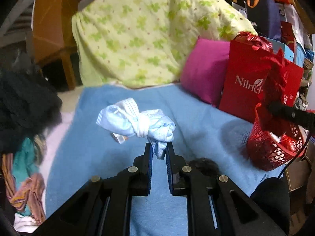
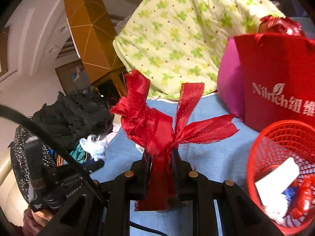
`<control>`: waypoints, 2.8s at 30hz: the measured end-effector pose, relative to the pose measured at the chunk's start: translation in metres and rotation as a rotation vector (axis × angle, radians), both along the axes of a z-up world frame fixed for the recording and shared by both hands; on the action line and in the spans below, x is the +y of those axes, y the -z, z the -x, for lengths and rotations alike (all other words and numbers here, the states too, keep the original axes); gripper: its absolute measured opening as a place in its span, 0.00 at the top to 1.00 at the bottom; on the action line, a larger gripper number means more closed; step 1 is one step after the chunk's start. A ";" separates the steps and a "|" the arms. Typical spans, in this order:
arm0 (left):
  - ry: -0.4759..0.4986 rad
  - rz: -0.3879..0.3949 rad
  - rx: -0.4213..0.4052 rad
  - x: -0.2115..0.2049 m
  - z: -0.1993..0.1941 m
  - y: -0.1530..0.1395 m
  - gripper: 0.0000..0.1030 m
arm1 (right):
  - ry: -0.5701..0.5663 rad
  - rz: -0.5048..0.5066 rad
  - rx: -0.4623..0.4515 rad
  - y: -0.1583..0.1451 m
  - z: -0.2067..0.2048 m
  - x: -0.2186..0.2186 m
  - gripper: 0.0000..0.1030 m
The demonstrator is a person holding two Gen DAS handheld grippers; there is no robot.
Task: Collect trash
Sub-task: 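Carry the black bag with the right tool while the left tool carries the tissue over the basket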
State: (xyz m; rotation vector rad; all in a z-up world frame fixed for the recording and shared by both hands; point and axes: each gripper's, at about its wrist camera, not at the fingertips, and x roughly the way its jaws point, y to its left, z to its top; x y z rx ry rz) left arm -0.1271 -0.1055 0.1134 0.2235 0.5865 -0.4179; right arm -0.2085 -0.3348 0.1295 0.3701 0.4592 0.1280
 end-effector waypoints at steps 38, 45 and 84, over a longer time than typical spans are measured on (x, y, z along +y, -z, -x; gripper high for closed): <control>0.058 -0.071 -0.115 -0.074 0.080 -0.041 0.87 | 0.000 -0.028 -0.138 -0.018 0.087 -0.037 0.79; 0.065 -0.080 -0.114 -0.081 0.083 -0.040 0.87 | 0.001 -0.041 -0.145 -0.017 0.091 -0.038 0.79; 0.115 -0.121 -0.086 -0.115 0.087 -0.026 0.87 | 0.059 -0.109 -0.140 -0.006 0.120 -0.061 0.79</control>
